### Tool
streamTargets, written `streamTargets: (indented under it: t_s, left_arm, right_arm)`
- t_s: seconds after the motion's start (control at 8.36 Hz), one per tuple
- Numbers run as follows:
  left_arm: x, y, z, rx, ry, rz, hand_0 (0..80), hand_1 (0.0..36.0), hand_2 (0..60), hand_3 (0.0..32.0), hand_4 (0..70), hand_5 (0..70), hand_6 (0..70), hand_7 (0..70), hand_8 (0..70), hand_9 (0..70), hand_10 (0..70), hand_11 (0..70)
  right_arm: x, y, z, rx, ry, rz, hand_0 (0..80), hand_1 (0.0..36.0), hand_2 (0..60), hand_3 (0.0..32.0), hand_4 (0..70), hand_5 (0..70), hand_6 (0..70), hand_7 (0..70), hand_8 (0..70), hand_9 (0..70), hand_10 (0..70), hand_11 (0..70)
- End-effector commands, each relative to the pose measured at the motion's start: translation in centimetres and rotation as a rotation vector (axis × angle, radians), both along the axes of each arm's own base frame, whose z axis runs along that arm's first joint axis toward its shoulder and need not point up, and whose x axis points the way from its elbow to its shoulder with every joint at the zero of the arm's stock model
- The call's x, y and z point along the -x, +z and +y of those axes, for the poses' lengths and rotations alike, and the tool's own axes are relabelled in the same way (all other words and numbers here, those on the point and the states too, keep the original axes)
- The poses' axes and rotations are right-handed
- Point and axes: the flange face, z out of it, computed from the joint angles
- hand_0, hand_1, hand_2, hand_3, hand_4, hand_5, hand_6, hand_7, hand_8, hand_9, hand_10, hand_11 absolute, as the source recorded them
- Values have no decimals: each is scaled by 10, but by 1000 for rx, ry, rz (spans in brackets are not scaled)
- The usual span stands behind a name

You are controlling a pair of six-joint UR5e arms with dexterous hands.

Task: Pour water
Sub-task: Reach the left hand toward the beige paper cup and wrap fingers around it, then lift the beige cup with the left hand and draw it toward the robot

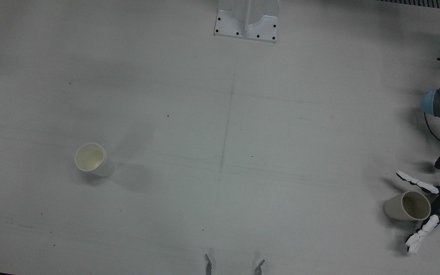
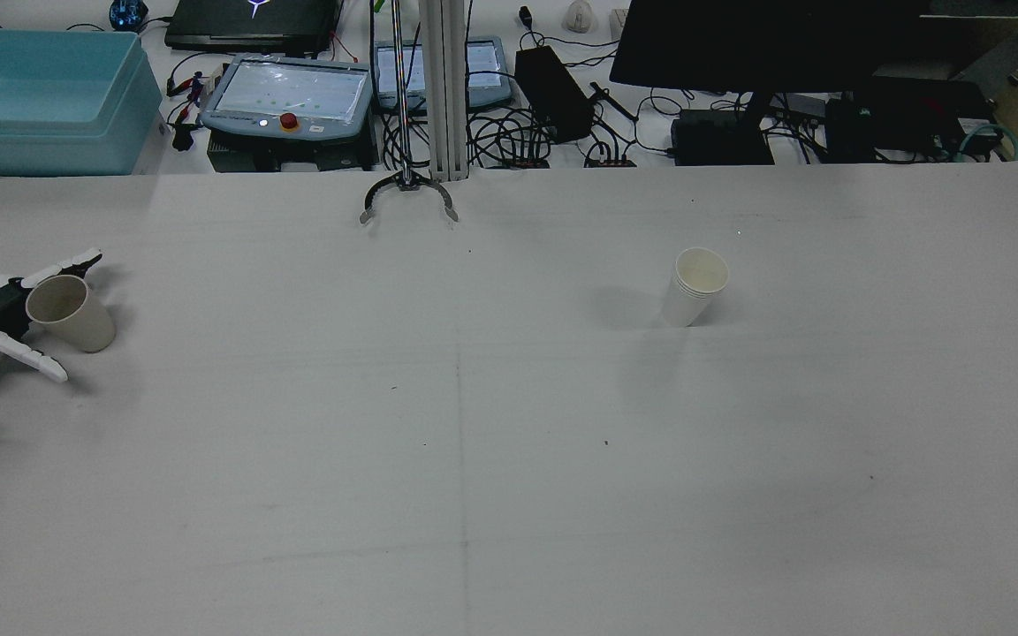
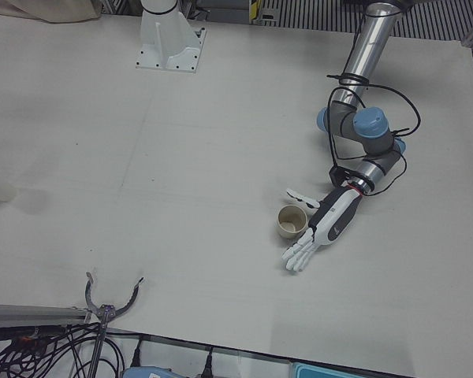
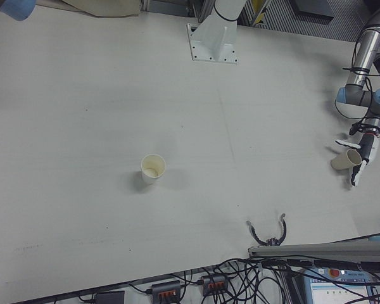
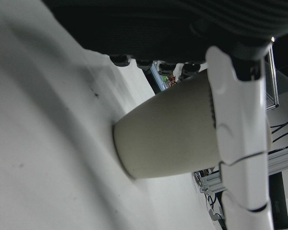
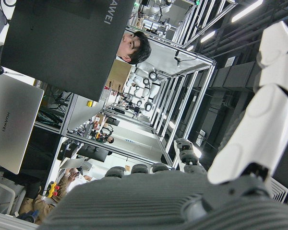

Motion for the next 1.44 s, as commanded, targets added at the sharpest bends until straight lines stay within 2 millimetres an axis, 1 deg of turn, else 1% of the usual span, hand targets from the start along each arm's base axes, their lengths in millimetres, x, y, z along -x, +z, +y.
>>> streamTargets:
  t_s: [0.0,0.12,0.24,0.36,0.48,0.6,0.72,0.84,0.96,1.08,1.2,1.32]
  left_arm:
    - [0,-2,0,16,4,5,589,199,0,0,94,68,30,28,7,0,0,0]
    - [0,-1,0,26,4,-2,578,191,0,0,206,75,29,24,8,0,0,0]
    - [2,0,1,41,3,0,572,181,0,0,369,170,24,17,16,0,0,0]
    - [3,1,2,65,11,17,568,195,114,0,492,364,53,45,27,1,0,11]
    - [6,-3,3,67,7,26,606,254,282,0,567,490,91,78,42,12,11,33]
    - [9,-11,0,63,-5,32,658,271,234,0,576,508,97,87,45,13,13,38]
    - [10,-16,-1,64,-7,34,675,271,251,0,633,515,108,104,54,23,18,44]
    - [10,-17,-2,72,-5,41,688,302,406,0,688,538,138,132,79,53,33,67]
    - [12,-16,-1,88,-2,56,653,317,523,0,700,572,166,152,99,77,42,80]
    - [19,-14,3,104,-2,78,623,301,518,0,700,573,166,154,97,77,39,75]
    - [33,-21,22,113,1,92,604,285,502,0,700,571,161,155,92,73,36,68]
    - [51,-32,30,106,-15,98,596,275,492,0,699,575,157,156,87,67,35,66]
  right_arm:
    - [2,6,0,11,-3,-1,423,127,178,0,3,63,0,0,0,0,0,0]
    - [2,6,0,11,-3,-1,422,125,174,0,3,65,0,0,0,0,0,0]
    - [2,6,0,12,-5,-1,419,124,174,0,4,66,0,0,0,0,0,0]
    - [4,11,0,21,-6,-3,417,122,173,0,5,66,0,0,0,0,0,0]
    - [4,12,-1,23,-8,-4,415,121,172,0,5,66,0,0,0,0,0,0]
    - [5,12,-1,23,-9,-4,415,121,172,0,4,66,0,0,0,0,0,0]
    - [5,13,-1,24,-9,-4,416,121,169,0,4,66,0,0,0,0,0,0]
    - [7,13,-2,24,-12,-4,416,121,169,0,4,65,0,0,0,0,0,0]
    - [7,14,-2,25,-12,-3,416,121,170,0,4,68,0,0,0,0,0,0]
    - [7,13,-3,23,-12,-4,415,121,170,0,5,68,0,0,0,0,0,0]
    - [8,13,-4,23,-15,-4,415,121,170,0,6,71,0,0,0,0,0,0]
    - [10,12,-5,21,-18,-4,416,121,170,0,7,72,0,0,0,0,0,0]
